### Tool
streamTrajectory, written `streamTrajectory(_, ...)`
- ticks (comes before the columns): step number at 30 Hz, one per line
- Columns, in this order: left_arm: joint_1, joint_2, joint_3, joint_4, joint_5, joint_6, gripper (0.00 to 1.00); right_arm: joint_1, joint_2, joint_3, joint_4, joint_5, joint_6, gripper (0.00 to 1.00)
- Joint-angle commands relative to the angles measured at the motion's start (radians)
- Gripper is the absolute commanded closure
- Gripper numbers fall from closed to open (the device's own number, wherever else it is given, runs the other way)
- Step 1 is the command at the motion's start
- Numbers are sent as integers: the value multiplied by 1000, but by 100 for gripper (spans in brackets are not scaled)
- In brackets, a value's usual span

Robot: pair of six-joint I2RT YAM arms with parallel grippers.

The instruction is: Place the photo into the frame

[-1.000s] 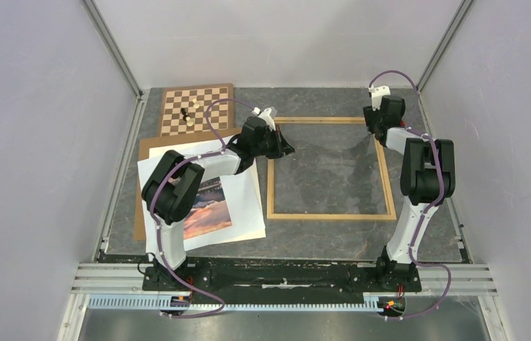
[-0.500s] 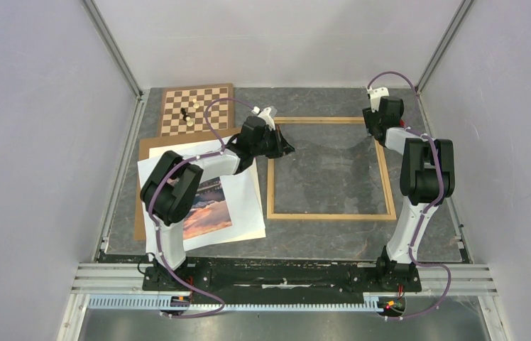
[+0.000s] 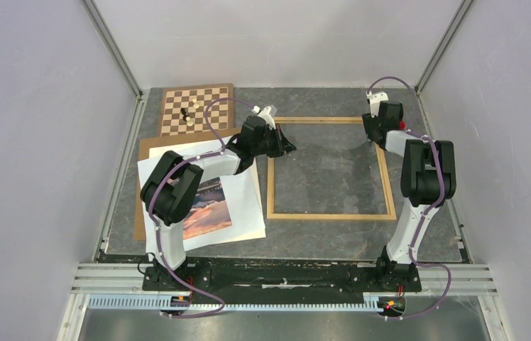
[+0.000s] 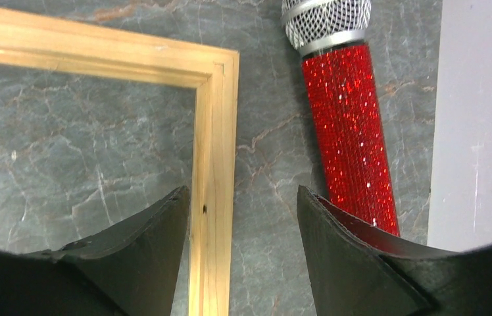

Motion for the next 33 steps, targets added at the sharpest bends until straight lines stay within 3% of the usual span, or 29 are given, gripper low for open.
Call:
streamTrajectory(1,-9,3,-5,87,21,-50,98,-19,-102,-31,-25,-35,42,36)
streamTrajectory(5,-9,11,1,96,25,-64,98,-55,-194,-92,-80,-178,49,35)
streamTrajectory(13,-12,15,11,100,20,-69,98,-110,-399,-238,-288,-452,-119,35)
streamTrajectory(22,-15,23,27,90,18,-82,98,-114,-541,-321,-600,-543,-387,35)
streamTrajectory(33,-20,26,34,78,14,-72,98,-116,-650,-439,-758,-519,-537,35)
